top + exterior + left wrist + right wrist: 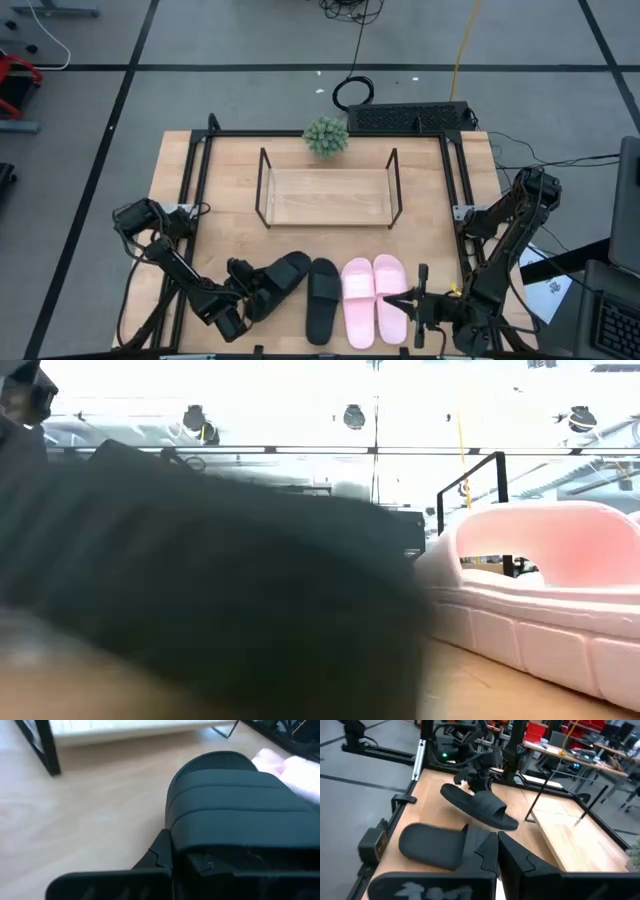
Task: Pick and place slides into the shelf
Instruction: Put the left black slides on the shelf
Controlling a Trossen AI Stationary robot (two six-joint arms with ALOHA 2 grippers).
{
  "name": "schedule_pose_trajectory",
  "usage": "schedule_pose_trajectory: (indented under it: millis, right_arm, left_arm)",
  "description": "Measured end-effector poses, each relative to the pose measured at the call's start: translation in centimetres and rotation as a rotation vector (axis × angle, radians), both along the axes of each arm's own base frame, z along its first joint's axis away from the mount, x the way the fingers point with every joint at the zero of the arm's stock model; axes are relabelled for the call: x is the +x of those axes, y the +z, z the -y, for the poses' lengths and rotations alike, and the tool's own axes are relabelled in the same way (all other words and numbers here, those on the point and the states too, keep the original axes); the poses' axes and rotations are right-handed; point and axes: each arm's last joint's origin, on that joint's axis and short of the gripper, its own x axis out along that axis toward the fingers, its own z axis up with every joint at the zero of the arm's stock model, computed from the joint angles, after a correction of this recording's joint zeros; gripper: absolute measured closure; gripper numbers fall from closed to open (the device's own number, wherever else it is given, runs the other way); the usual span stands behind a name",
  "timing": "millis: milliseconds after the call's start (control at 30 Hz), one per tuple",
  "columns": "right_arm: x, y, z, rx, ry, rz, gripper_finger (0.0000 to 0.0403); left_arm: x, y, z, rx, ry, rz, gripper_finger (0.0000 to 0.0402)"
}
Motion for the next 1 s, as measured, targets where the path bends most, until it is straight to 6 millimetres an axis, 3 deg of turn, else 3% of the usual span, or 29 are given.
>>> schedule_pose_trajectory:
  millis: [367,533,800,1000]
  right_arm:
    - [3.6,-0.2,1.9,0.139,0.113,-0.131,0.0403]
    - [5.7,0.2,3.2,0.195,0.211,-0.150,0.0403]
    - [8.4,2.0,4.4,0.248,0.508,-0.052,0.0396]
    - [9.3,2.8,5.2,0.207,0.581,0.026,0.0366]
  left_arm:
    - [-0.7,3.8,-0.7,0.089,-0.043,0.048,0.0401]
    - [0.4,6.3,0.8,0.131,-0.113,0.040,0.0401]
    - [2.2,12.1,4.1,0.242,-0.282,0.027,0.0401]
    - [3.4,13.9,5.1,0.302,-0.374,0.030,0.0401]
